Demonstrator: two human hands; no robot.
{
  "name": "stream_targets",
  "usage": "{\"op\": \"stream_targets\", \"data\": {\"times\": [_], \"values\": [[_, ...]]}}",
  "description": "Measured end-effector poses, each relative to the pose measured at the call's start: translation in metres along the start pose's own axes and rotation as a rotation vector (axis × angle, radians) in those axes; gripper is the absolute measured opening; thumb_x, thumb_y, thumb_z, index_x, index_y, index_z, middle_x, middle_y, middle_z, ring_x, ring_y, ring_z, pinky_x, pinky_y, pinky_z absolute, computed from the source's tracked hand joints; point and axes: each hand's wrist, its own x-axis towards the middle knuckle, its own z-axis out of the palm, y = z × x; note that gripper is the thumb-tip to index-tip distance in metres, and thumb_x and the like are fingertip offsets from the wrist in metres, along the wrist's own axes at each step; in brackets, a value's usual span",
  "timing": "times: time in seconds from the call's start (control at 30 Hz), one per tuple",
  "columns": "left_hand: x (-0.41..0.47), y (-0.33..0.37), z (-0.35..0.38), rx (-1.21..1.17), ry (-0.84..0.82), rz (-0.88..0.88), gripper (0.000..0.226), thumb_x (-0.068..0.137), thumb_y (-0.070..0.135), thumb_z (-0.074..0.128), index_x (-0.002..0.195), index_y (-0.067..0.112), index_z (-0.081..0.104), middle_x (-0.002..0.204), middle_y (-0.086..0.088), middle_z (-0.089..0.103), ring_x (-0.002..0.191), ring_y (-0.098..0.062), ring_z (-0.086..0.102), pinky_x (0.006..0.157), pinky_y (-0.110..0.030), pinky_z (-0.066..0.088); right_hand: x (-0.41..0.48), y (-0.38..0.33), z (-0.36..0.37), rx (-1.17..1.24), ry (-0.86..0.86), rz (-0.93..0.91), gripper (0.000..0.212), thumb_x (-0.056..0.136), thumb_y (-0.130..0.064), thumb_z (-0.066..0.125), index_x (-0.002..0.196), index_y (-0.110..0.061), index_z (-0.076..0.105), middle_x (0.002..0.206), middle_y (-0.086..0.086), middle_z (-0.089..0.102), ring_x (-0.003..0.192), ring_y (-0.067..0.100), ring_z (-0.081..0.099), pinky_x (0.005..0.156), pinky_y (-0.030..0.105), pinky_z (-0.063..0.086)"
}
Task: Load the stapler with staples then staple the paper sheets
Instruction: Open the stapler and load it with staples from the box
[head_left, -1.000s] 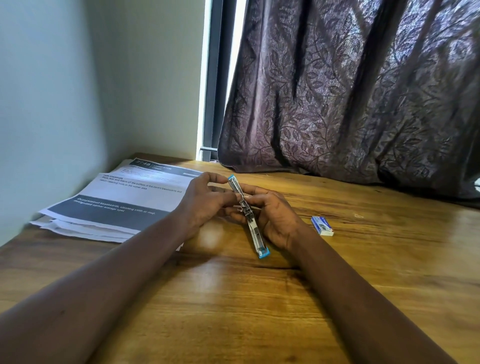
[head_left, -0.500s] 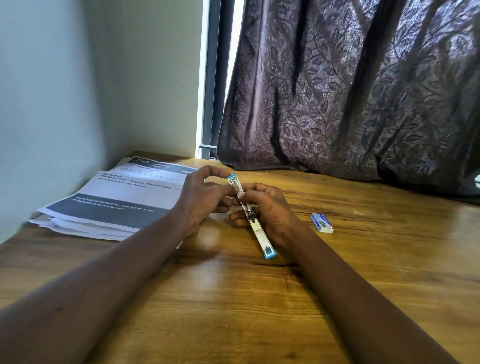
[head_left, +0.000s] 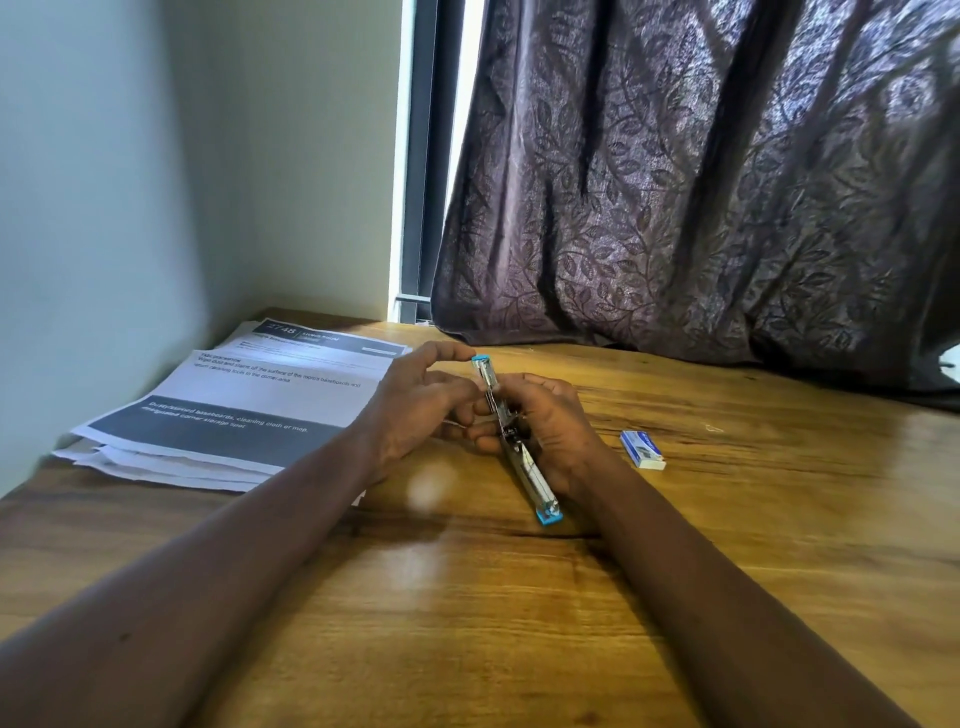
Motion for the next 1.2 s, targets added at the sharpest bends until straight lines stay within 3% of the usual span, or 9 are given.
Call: {"op": "stream_targets", "data": {"times": [0.13, 0.23, 0.37, 0.5, 0.6, 0.67, 0.8, 0.97, 1.2], "values": [[0.001, -0.007, 0.003, 0.082, -0.053, -0.003, 0.051, 0.087, 0.012, 0.079, 0.130, 0.025, 0.055, 0.090, -0.013, 0.068, 0.070, -0.017, 0.067, 0.070, -0.036, 0.059, 0.003, -0.002, -0.003, -0.075, -0.001, 0.081, 0.024, 0.097, -0.019, 0.062, 0.102, 0.003, 0.071, 0.079, 0.021, 0.070, 0.060, 0.028, 0.068, 0.052, 0.032, 0.058], [0.003, -0.006, 0.001, 0.090, -0.005, -0.041, 0.038, 0.088, 0.009, 0.077, 0.122, 0.018, 0.063, 0.083, -0.012, 0.070, 0.065, -0.017, 0.069, 0.073, -0.039, 0.063, 0.002, -0.010, -0.007, -0.200, -0.074, 0.183, 0.039, 0.102, -0.038, 0.053, 0.109, -0.005, 0.071, 0.081, 0.013, 0.072, 0.066, 0.025, 0.069, 0.052, 0.029, 0.057], [0.006, 0.000, -0.005, -0.178, 0.103, -0.190, 0.019, 0.091, 0.007, 0.074, 0.109, 0.008, 0.069, 0.081, -0.012, 0.076, 0.068, -0.020, 0.075, 0.072, -0.039, 0.064, 0.001, -0.030, -0.028, -0.184, -0.201, 0.276, 0.062, 0.095, -0.058, 0.055, 0.129, -0.006, 0.062, 0.099, 0.016, 0.066, 0.072, 0.031, 0.072, 0.054, 0.032, 0.061], [0.008, 0.004, -0.012, -0.465, 0.219, -0.288, 0.011, 0.091, 0.001, 0.067, 0.103, 0.000, 0.065, 0.067, -0.012, 0.074, 0.065, -0.021, 0.075, 0.066, -0.037, 0.065, 0.000, -0.046, -0.052, -0.112, -0.061, 0.162, 0.068, 0.088, -0.062, 0.060, 0.128, -0.007, 0.065, 0.109, 0.015, 0.074, 0.078, 0.031, 0.074, 0.052, 0.030, 0.059], [0.007, 0.007, -0.014, -0.561, 0.229, -0.308, 0.012, 0.092, 0.001, 0.066, 0.103, -0.001, 0.063, 0.068, -0.015, 0.074, 0.063, -0.021, 0.075, 0.062, -0.034, 0.065, 0.001, -0.044, -0.054, -0.005, 0.099, 0.027, 0.058, 0.084, -0.052, 0.071, 0.123, -0.009, 0.068, 0.105, 0.015, 0.076, 0.072, 0.024, 0.074, 0.052, 0.027, 0.060], [0.007, 0.008, -0.013, -0.575, 0.190, -0.319, 0.011, 0.092, 0.002, 0.065, 0.103, 0.000, 0.062, 0.070, -0.016, 0.074, 0.064, -0.021, 0.075, 0.064, -0.035, 0.065, 0.004, -0.038, -0.045, 0.146, 0.115, -0.069, 0.055, 0.083, -0.031, 0.077, 0.129, -0.006, 0.061, 0.115, 0.024, 0.072, 0.074, 0.026, 0.073, 0.061, 0.030, 0.063], [0.002, 0.008, -0.008, -0.500, 0.047, -0.343, 0.007, 0.094, 0.005, 0.062, 0.097, -0.001, 0.064, 0.075, -0.017, 0.074, 0.066, -0.021, 0.074, 0.066, -0.033, 0.065, 0.008, -0.024, -0.024, 0.302, 0.109, -0.216, 0.072, 0.080, -0.004, 0.075, 0.143, -0.016, 0.040, 0.116, 0.023, 0.073, 0.074, 0.024, 0.070, 0.065, 0.029, 0.063], [-0.004, 0.010, -0.003, -0.387, -0.193, -0.324, 0.016, 0.095, 0.005, 0.061, 0.111, 0.003, 0.065, 0.084, -0.018, 0.072, 0.069, -0.022, 0.074, 0.066, -0.035, 0.063, 0.008, -0.015, -0.021, 0.105, 0.136, -0.276, 0.067, 0.096, -0.008, 0.065, 0.150, -0.027, 0.030, 0.114, 0.014, 0.076, 0.061, 0.011, 0.057, 0.051, 0.022, 0.052], [-0.007, 0.010, 0.003, -0.382, -0.279, -0.319, 0.023, 0.090, 0.013, 0.068, 0.112, 0.007, 0.067, 0.086, -0.016, 0.069, 0.071, -0.024, 0.073, 0.066, -0.037, 0.064, 0.010, -0.017, -0.022, 0.098, 0.112, -0.286, 0.044, 0.097, -0.013, 0.065, 0.139, -0.014, 0.051, 0.109, 0.015, 0.077, 0.056, 0.009, 0.053, 0.050, 0.021, 0.049]]}}
